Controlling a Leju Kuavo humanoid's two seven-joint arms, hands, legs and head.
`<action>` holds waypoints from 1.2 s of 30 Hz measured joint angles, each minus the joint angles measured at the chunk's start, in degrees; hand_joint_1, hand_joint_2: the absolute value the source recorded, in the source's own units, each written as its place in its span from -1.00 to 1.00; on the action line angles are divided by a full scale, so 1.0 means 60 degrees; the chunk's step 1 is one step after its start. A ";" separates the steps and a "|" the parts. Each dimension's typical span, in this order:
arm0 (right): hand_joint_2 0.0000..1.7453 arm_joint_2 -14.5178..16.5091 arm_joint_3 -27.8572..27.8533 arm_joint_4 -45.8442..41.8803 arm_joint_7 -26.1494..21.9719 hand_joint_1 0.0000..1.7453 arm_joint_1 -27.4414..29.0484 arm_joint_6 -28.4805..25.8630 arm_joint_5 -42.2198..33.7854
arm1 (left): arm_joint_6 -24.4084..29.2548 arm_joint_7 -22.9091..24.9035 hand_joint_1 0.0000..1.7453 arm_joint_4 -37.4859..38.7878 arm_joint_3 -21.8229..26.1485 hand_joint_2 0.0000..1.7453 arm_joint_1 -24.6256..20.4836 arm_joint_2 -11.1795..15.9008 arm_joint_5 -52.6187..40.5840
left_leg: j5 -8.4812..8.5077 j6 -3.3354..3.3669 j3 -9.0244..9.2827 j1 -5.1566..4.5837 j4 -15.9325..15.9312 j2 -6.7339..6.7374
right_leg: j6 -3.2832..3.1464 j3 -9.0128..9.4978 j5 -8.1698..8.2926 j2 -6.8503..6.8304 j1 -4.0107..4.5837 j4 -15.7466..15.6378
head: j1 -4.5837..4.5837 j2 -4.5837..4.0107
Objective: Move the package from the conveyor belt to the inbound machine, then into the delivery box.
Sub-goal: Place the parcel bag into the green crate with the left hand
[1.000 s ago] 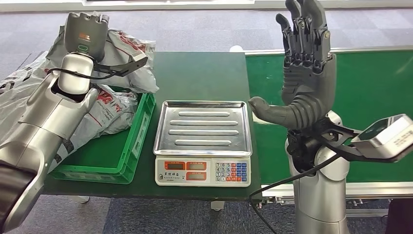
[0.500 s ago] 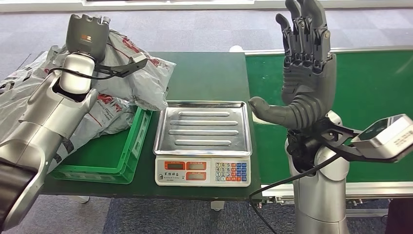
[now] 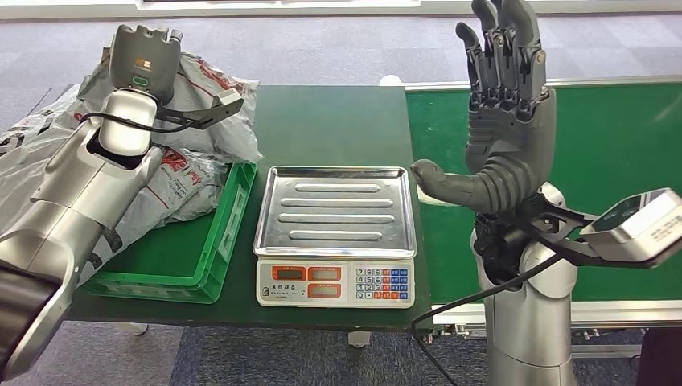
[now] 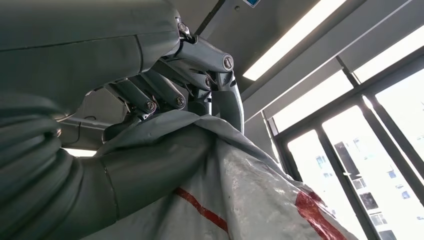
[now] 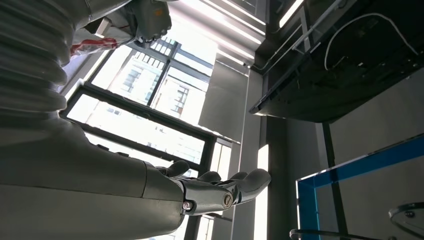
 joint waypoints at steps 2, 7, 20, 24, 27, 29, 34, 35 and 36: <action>1.00 0.0000 -0.0002 0.0000 0.0000 -1.00 -0.0001 0.0000 0.0000 | 0.0000 0.0000 1.00 0.0013 -0.0016 1.00 -0.0009 0.0000 0.0000 | 0.0000 0.0000 0.0000 0.0000 0.0000 0.0000 | 0.0000 0.0000 0.0000 0.0000 0.0000 0.0000 | 0.0000 0.0000; 1.00 0.0000 -0.0003 0.0000 0.0000 -1.00 0.0000 0.0000 0.0000 | 0.0001 0.0000 0.00 0.0015 -0.0035 0.00 -0.0011 0.0000 0.0000 | 0.0000 0.0000 0.0001 0.0000 0.0000 0.0000 | 0.0000 0.0000 0.0000 0.0000 0.0000 0.0000 | 0.0000 0.0000; 1.00 0.0180 0.0065 0.0206 0.0033 -1.00 -0.0251 -0.0618 -0.0051 | 0.1637 0.3684 -1.00 0.1743 0.0602 -1.00 -0.0130 0.1436 -0.0006 | 0.0030 -0.0055 -0.0032 0.0043 -0.0008 -0.0051 | -0.0059 -0.0029 -0.0008 -0.0047 0.0015 0.0030 | -0.0006 0.0000; 1.00 0.0182 0.0081 0.0238 0.0035 -1.00 -0.0298 -0.0646 -0.0063 | 0.1617 0.3690 -1.00 0.1987 0.0605 -1.00 -0.0190 0.1514 -0.0007 | 0.0033 -0.0059 -0.0037 0.0040 -0.0006 -0.0039 | -0.0061 -0.0037 0.0008 -0.0030 0.0017 0.0030 | -0.0006 0.0000; 1.00 0.0182 0.0081 0.0254 0.0036 -1.00 -0.0316 -0.0655 -0.0066 | 0.1617 0.3690 -1.00 0.2083 0.0606 -1.00 -0.0253 0.1529 -0.0007 | 0.0033 -0.0058 -0.0037 0.0038 -0.0005 -0.0043 | -0.0062 -0.0035 0.0008 -0.0034 0.0012 0.0030 | -0.0006 0.0000; 1.00 0.0182 0.0081 0.0266 0.0036 -1.00 -0.0334 -0.0655 -0.0066 | 0.1617 0.3690 -1.00 0.2127 0.0606 -1.00 -0.0263 0.1543 -0.0007 | 0.0033 -0.0058 -0.0037 0.0040 -0.0005 -0.0044 | -0.0062 -0.0034 0.0008 -0.0038 0.0009 0.0030 | -0.0007 0.0000; 1.00 0.0182 0.0081 0.0289 0.0036 -1.00 -0.0342 -0.0656 -0.0066 | 0.1617 0.3690 -1.00 0.2175 0.0606 -1.00 -0.0265 0.1548 -0.0007 | 0.0034 -0.0060 -0.0035 0.0042 -0.0005 -0.0045 | -0.0062 -0.0034 0.0008 -0.0040 0.0010 0.0030 | -0.0007 0.0000; 1.00 0.0182 0.0081 0.0291 0.0036 -1.00 -0.0342 -0.0656 -0.0066 | 0.1617 0.3690 -1.00 0.2182 0.0606 -1.00 -0.0265 0.1548 -0.0007 | 0.0035 -0.0060 -0.0035 0.0042 -0.0005 -0.0045 | -0.0062 -0.0034 0.0009 -0.0040 0.0010 0.0031 | -0.0007 0.0000; 1.00 0.0182 0.0081 0.0293 0.0036 -1.00 -0.0342 -0.0656 -0.0066 | 0.1617 0.3690 -1.00 0.2190 0.0606 -1.00 -0.0265 0.1548 -0.0007 | 0.0035 -0.0061 -0.0034 0.0043 -0.0005 -0.0045 | -0.0062 -0.0034 0.0009 -0.0040 0.0010 0.0031 | -0.0007 0.0000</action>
